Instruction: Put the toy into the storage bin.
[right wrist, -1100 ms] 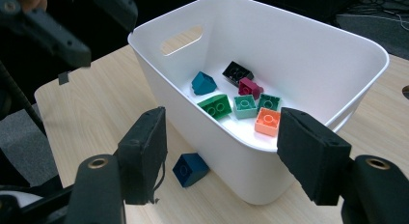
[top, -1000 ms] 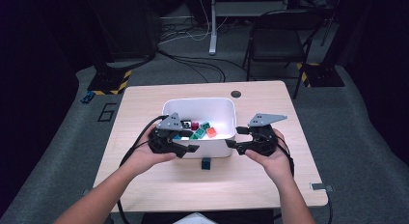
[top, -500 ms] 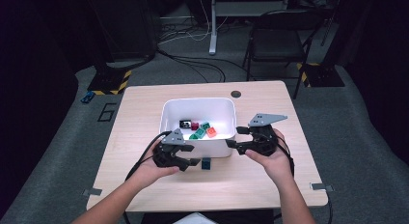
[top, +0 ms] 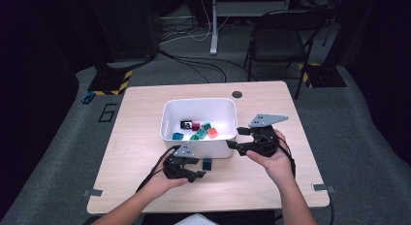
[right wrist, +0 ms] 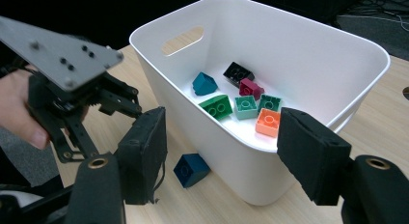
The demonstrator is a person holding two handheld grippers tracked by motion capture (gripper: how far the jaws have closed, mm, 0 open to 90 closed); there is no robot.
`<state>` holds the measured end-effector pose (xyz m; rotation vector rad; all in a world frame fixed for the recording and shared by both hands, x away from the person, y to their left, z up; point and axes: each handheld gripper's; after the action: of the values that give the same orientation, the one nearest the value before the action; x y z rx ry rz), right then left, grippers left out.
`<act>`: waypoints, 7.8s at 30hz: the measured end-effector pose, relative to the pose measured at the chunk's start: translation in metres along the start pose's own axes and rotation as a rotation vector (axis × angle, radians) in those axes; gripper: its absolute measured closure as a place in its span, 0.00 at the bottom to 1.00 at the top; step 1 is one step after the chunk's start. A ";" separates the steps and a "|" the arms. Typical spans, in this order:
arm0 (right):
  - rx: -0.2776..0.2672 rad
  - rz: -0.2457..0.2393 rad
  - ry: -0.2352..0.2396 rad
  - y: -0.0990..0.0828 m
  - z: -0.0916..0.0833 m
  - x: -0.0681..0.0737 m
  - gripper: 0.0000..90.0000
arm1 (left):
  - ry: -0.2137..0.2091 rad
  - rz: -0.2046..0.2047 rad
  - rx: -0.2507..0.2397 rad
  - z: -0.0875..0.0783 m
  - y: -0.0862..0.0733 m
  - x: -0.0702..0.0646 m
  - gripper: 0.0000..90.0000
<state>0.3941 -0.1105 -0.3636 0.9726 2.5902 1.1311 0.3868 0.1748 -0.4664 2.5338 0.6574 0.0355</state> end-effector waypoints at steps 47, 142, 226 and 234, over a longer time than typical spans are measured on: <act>-0.011 0.003 -0.001 0.000 -0.002 0.000 0.38 | 0.050 -0.043 0.004 0.070 0.020 -0.005 0.42; -0.017 0.016 -0.026 -0.006 -0.011 -0.003 0.38 | 0.045 -0.071 -0.160 -0.086 0.111 0.085 0.65; -0.013 0.021 -0.031 -0.008 -0.011 -0.003 0.38 | 0.185 -0.126 -0.131 -0.137 0.066 0.110 0.43; -0.012 0.020 -0.031 -0.008 -0.010 -0.003 0.38 | 0.181 -0.134 -0.162 -0.146 0.041 0.103 0.41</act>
<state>0.3888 -0.1224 -0.3623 1.0079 2.5515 1.1262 0.4741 0.2618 -0.3303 2.3438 0.8581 0.2632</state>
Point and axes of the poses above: each handheld gripper's, and its own axes: z roughly forward along the jaws, y roughly out of its top, x roughly to its left, and after that the axes turned 15 degrees about x, right-handed
